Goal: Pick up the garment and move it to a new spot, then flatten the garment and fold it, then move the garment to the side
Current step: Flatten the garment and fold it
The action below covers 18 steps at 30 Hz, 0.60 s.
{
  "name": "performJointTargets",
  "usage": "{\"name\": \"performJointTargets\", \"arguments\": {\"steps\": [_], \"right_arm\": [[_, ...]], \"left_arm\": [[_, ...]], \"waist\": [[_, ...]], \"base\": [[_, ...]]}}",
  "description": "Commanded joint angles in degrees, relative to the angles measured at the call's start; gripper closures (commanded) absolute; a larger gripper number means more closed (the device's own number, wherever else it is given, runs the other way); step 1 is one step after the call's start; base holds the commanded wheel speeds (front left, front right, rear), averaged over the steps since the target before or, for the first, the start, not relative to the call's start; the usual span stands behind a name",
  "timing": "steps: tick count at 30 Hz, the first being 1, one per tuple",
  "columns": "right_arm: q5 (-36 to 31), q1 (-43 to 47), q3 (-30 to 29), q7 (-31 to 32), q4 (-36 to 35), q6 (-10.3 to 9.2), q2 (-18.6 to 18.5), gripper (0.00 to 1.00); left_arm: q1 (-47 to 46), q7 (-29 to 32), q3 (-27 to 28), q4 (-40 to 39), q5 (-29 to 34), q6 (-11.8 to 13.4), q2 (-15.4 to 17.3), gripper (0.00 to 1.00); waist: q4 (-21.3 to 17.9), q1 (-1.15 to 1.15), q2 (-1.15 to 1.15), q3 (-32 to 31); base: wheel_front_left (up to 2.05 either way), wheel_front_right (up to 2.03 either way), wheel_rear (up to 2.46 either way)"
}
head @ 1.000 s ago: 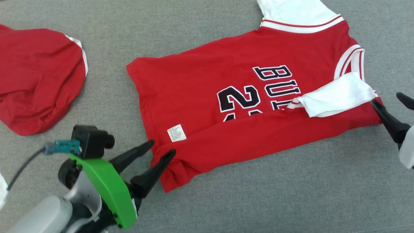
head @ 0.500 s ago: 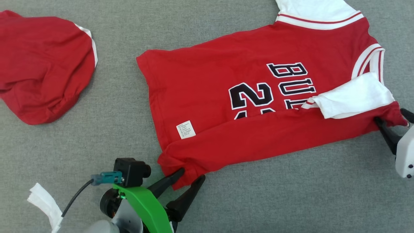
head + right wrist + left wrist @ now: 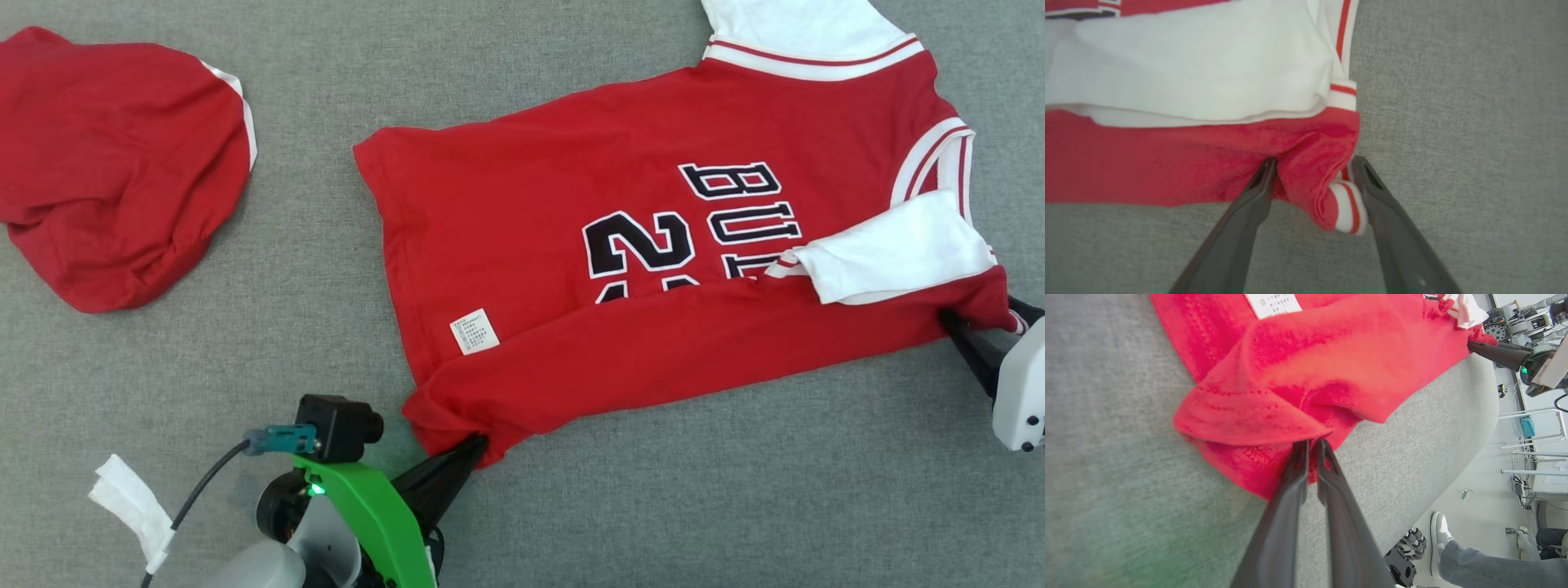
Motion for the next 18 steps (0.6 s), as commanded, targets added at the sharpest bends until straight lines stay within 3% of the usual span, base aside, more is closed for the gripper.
{"name": "performJointTargets", "arguments": {"steps": [1, 13, 18], "right_arm": [[0.9, 0.6, 0.7, 0.2, 0.9, 0.01, 0.0, 1.0], [9.8, 4.1, -1.9, 1.5, 2.2, -0.04, -3.3, 1.0], [14.0, 9.9, -3.0, 4.6, -1.5, -0.03, -4.6, 1.0]], "left_arm": [[0.4, -0.2, 0.6, 0.3, -1.1, -0.5, 0.8, 1.0], [4.2, 4.1, 3.1, -5.2, -9.9, -5.5, 7.9, 1.0], [7.2, 4.9, 2.7, -6.7, -11.8, -5.7, 10.0, 1.0]], "waist": [[-0.1, 0.0, 0.0, -0.6], [0.2, 0.0, 0.0, -5.2], [-0.4, 0.0, 0.0, -7.2]], "base": [[0.0, 0.0, 0.0], [0.0, 0.0, 0.0], [0.0, 0.0, 0.0]]}}
